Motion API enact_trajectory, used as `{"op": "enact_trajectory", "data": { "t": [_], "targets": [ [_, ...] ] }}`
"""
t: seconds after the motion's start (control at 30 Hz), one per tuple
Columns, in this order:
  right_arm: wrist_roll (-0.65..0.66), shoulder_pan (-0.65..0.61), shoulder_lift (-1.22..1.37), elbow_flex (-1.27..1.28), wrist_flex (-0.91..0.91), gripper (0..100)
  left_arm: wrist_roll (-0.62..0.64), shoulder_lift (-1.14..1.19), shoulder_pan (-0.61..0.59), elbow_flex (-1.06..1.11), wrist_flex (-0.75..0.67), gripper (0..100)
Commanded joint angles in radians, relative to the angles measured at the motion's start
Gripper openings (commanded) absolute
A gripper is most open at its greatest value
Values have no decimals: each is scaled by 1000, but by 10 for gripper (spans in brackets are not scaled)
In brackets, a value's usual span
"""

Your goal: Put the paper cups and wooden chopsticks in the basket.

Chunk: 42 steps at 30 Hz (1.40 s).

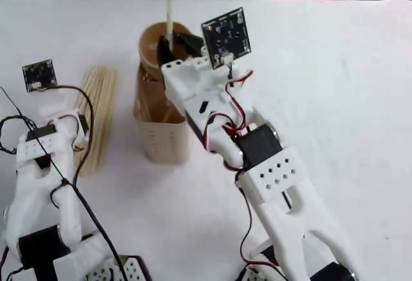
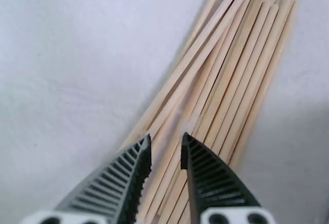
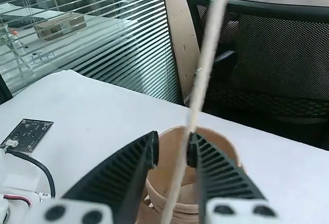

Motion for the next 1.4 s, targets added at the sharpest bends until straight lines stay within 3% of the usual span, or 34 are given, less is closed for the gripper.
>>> {"op": "enact_trajectory", "data": {
  "t": [0.0, 0.1, 0.27, 0.4, 0.5, 0.7, 0.93, 1.23, 1.37],
  "targets": [
    [-2, -5, -15, -35, 19, 145, 11, -2, -7, -11, -17, 113],
    [2, -1, -42, -35, 74, 108, 11, -2, -7, -11, -17, 113],
    [58, 45, -245, -31, 320, 13, 11, -2, -7, -11, -15, 113],
    [87, 133, -444, 0, 555, 23, 11, -2, -7, -11, -17, 113],
    [212, 228, -602, 107, 659, 23, 11, -2, -7, -11, -11, 113],
    [483, 450, -949, 520, 682, 23, -86, -4, -4, -18, 20, 113],
    [560, 618, -1273, 928, 687, 24, -169, -1, 16, -32, 40, 113],
    [559, 725, -1267, 1094, 680, 27, -338, 165, 93, -476, 485, 113],
    [560, 762, -1267, 1183, 680, 27, -338, 228, 148, -580, 552, 110]
  ]
}}
